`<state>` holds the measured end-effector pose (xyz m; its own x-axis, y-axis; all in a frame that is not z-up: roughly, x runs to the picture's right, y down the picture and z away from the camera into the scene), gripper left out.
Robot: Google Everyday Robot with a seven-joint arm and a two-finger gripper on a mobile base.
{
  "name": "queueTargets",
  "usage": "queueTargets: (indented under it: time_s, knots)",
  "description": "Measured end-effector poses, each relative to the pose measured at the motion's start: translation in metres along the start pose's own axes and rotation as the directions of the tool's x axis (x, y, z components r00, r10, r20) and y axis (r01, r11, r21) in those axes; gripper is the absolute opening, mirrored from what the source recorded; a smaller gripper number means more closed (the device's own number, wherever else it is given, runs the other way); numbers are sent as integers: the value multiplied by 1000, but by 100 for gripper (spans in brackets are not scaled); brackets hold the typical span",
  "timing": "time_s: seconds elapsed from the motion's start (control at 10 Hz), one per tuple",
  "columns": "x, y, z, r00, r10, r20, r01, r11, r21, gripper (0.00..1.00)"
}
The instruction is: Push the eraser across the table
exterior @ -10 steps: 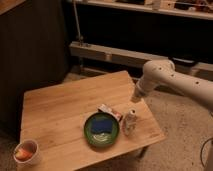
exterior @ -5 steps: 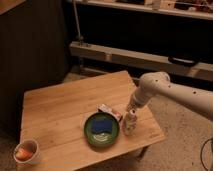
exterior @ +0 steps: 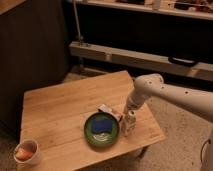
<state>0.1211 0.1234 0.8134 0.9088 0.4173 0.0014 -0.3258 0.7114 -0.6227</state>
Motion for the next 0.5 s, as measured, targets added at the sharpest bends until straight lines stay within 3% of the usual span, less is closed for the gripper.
queueTargets:
  time_s: [0.5]
  knots:
    - [-4, -6, 7, 998, -27, -50, 26, 999, -21, 0]
